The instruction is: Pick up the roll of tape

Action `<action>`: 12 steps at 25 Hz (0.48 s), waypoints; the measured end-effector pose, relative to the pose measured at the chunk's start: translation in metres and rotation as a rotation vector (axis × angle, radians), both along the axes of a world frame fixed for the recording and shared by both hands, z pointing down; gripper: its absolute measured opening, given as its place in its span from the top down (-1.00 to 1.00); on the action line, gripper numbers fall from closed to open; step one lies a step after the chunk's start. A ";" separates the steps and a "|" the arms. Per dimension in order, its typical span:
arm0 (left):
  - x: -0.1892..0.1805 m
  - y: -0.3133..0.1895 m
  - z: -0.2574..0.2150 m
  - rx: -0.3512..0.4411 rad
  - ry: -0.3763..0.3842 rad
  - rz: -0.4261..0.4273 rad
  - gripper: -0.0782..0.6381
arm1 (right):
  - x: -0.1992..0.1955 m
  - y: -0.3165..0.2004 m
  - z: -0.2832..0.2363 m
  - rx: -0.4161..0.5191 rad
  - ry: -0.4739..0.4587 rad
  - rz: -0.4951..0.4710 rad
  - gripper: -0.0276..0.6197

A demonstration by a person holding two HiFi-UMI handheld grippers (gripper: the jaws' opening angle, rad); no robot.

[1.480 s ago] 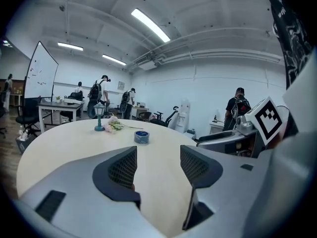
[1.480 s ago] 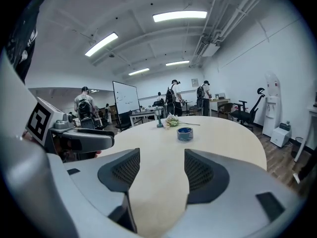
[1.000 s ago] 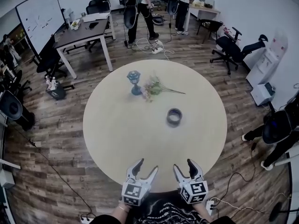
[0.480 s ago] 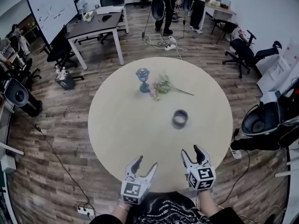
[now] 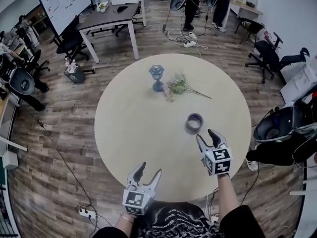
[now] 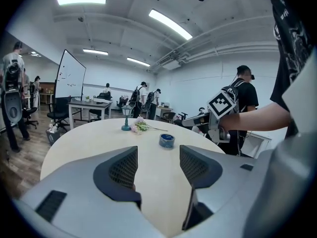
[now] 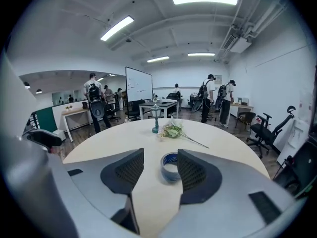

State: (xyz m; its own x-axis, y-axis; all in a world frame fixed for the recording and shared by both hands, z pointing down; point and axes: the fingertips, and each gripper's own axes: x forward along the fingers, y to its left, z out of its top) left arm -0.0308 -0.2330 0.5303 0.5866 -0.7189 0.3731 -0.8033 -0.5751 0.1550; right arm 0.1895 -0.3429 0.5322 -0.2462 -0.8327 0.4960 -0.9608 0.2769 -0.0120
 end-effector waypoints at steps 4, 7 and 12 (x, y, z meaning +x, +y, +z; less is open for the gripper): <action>-0.004 0.005 0.002 -0.009 -0.018 -0.020 -0.02 | 0.012 -0.030 0.013 -0.033 0.037 -0.011 0.23; -0.010 0.005 0.005 -0.021 -0.027 -0.058 -0.02 | 0.018 -0.053 0.029 -0.073 0.046 -0.024 0.23; -0.028 0.004 0.014 -0.050 -0.057 -0.135 -0.02 | 0.025 -0.083 0.067 -0.154 0.110 -0.069 0.22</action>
State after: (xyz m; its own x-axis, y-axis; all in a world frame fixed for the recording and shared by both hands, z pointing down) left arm -0.0591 -0.2287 0.5438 0.4631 -0.7695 0.4398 -0.8809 -0.4543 0.1328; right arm 0.2147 -0.4254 0.5991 -0.2371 -0.7277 0.6437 -0.9375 0.3450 0.0447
